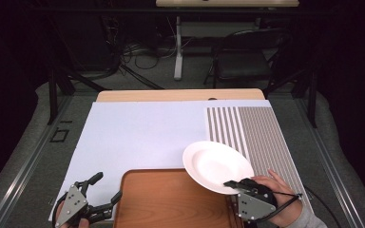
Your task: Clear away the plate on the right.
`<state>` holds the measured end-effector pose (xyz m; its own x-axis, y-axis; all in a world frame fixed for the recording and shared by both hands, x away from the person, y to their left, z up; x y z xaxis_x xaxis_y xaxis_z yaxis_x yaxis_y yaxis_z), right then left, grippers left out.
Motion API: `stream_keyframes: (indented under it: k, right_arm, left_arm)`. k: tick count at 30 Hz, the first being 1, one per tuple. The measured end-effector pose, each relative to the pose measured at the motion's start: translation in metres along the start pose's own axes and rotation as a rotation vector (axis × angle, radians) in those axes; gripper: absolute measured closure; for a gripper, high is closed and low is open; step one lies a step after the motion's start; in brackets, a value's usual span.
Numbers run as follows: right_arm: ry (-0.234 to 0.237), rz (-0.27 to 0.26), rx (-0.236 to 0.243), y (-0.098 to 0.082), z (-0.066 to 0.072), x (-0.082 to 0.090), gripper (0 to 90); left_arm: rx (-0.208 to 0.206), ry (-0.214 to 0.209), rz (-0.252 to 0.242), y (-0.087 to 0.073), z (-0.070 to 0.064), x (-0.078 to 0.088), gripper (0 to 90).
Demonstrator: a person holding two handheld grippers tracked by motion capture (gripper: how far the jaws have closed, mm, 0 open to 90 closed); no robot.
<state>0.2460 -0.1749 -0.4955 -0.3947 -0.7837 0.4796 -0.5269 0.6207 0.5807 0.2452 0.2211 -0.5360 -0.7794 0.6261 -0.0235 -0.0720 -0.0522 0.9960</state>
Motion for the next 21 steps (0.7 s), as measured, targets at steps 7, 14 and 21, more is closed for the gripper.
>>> stream_keyframes:
  k: [7,14,21]
  right_arm:
    - [0.027,-0.028,0.011,0.011,0.005,-0.013,81.7]
    - [0.039,-0.033,0.016,0.015,0.010,-0.016,81.7]
    - [0.051,-0.040,0.010,0.015,0.019,-0.020,81.6]
  left_arm:
    - [0.000,-0.001,-0.001,0.000,0.000,0.000,15.2]
    - [-0.002,-0.003,-0.002,0.000,0.000,0.000,15.2]
    - [0.000,0.001,-0.003,0.000,0.000,0.000,15.2]
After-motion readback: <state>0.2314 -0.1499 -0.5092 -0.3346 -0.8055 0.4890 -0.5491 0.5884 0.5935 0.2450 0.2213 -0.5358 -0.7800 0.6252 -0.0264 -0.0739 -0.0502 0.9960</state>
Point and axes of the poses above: each handheld gripper's, and its own axes: x roughly backward along the jaws, y roughly out of its top, z roughly to its left, the point moved 6 cm from there along -x, roughly forward along the jaws, and after that the axes turned 15 degrees about -z, right-handed, at the moved point
